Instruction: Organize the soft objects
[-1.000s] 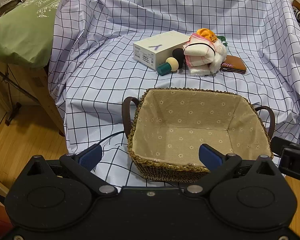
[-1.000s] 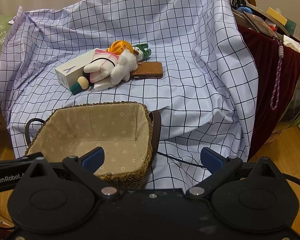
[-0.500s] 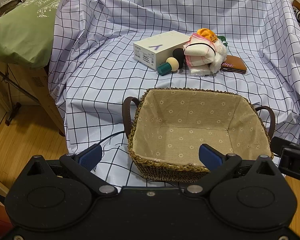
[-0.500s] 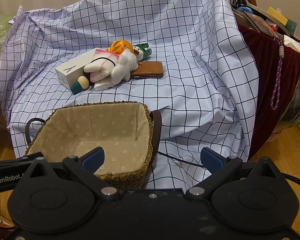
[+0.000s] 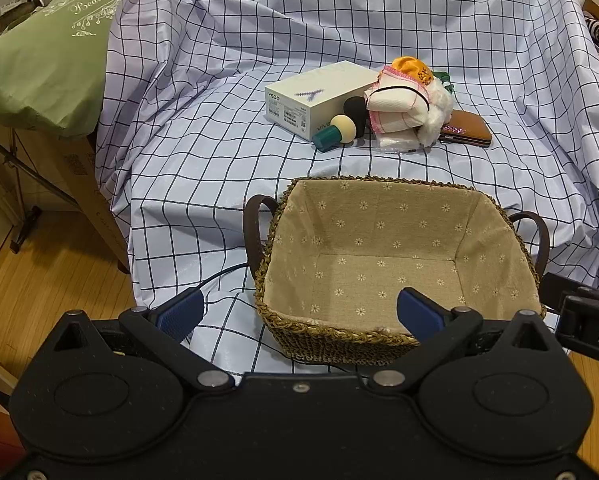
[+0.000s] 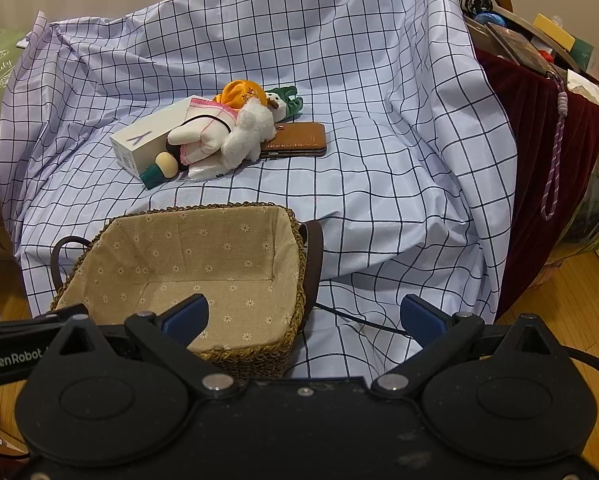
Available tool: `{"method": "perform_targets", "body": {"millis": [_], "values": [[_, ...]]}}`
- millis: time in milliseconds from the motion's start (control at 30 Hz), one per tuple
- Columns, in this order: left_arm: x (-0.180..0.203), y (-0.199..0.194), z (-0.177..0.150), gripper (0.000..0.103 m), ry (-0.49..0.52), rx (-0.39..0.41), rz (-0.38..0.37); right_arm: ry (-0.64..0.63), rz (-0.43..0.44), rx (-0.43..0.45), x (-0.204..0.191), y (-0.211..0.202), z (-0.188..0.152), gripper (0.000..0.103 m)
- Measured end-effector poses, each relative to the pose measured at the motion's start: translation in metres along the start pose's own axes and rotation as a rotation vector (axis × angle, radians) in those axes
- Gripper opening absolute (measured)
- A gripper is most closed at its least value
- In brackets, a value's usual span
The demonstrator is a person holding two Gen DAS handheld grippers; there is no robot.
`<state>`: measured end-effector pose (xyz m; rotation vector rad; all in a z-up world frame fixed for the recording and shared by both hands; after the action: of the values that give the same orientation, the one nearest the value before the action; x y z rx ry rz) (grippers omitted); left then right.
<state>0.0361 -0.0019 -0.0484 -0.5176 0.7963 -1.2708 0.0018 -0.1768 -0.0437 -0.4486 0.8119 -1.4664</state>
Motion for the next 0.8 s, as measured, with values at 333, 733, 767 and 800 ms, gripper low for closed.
{"method": "perform_targets", "body": {"millis": [333,733,767,800], "values": [[0.0003,-0.0001,0.0000,0.100,0.000,0.000,0.000,0.000,0.000,-0.001,0.0001,0.0001,0.0001,0.102],[0.0032,0.0010,-0.0005,0.100,0.003,-0.004,-0.010,0.002,0.001,-0.003,-0.0007,0.0003,-0.0003,0.102],[0.0033,0.0010,-0.0006,0.100,0.003,-0.002,-0.013,0.001,0.003,-0.003,-0.0011,0.0008,-0.0007,0.102],[0.0034,0.0010,-0.0005,0.100,0.003,-0.001,-0.016,0.002,0.004,-0.004,-0.0009,0.0013,-0.0009,0.102]]}}
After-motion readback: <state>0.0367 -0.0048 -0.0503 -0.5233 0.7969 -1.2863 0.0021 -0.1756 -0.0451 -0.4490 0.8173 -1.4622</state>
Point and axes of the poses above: each gripper's, at about its wrist camera, not at the fingertips, and y roughly the way its jaws point, x to its right, z to its top, the point moved 6 cm from there along y, roughly the way its jaws point, and after that the axes turned 15 degrees about z, right-handed, at the moved point
